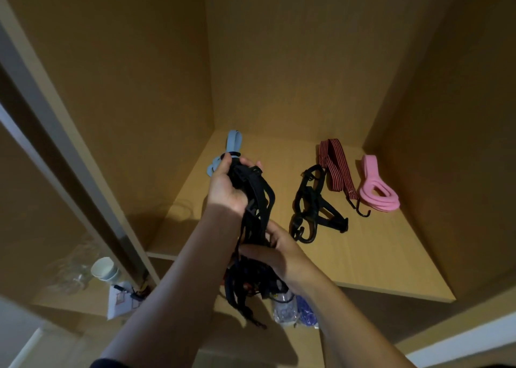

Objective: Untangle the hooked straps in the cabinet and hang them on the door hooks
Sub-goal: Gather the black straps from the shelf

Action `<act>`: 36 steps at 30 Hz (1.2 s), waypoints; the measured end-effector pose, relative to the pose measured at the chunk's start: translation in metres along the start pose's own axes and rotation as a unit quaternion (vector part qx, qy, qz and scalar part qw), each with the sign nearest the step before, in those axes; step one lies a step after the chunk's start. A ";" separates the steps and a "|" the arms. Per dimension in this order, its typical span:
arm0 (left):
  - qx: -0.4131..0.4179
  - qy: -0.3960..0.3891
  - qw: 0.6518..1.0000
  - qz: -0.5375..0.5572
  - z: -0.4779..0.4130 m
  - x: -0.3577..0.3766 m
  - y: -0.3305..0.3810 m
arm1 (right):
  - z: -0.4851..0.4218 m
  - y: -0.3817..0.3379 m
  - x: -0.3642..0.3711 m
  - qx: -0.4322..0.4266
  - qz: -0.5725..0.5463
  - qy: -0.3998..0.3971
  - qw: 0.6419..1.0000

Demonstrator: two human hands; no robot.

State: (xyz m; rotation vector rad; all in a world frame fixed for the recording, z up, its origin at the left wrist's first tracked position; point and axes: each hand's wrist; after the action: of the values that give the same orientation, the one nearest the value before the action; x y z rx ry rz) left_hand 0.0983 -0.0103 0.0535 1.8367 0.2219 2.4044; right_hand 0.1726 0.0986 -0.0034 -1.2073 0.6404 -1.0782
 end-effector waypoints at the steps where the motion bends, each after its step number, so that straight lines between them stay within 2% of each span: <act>1: 0.001 0.004 1.000 -0.006 -0.001 -0.003 0.000 | 0.000 -0.002 0.000 -0.012 0.004 0.017 1.000; 5: 0.009 0.034 0.999 -0.029 -0.005 -0.012 0.004 | 0.004 -0.009 -0.003 -0.016 0.022 0.044 0.999; 10: 0.035 0.036 0.999 0.007 -0.007 -0.005 0.012 | 0.013 -0.007 -0.008 0.045 0.090 -0.073 0.992; 13: 0.016 0.013 1.000 0.006 -0.006 -0.002 0.003 | 0.006 -0.006 -0.002 0.060 0.089 -0.048 0.993; 17: 0.008 0.031 0.998 -0.051 -0.008 -0.007 0.003 | 0.000 -0.014 -0.001 0.042 0.068 0.013 0.997; 23: -0.008 0.074 0.993 -0.095 -0.011 -0.022 0.017 | 0.008 -0.020 -0.008 0.065 0.070 -0.026 0.995; 27: -0.011 0.000 0.983 -0.181 -0.005 -0.040 0.021 | 0.006 -0.034 -0.007 0.067 0.080 -0.007 0.995; 32: -0.102 -0.134 0.949 -0.265 0.017 -0.056 0.009 | 0.000 -0.067 -0.010 0.067 0.164 -0.021 0.984; 36: -0.120 -0.165 0.921 -0.331 0.026 -0.039 0.001 | 0.000 -0.071 -0.008 0.103 0.211 -0.027 0.972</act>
State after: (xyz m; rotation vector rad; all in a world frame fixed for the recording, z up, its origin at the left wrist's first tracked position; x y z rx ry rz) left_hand 0.1338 -0.0162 0.0237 1.6652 0.4141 1.5727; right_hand 0.1472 0.1062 0.0630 -0.8664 0.6881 -0.7297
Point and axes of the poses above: each hand's wrist, its own z-axis away from the middle knuckle, its own x-axis out of the palm, y = z × x, and after that the axes turned 8 degrees about x, right-handed
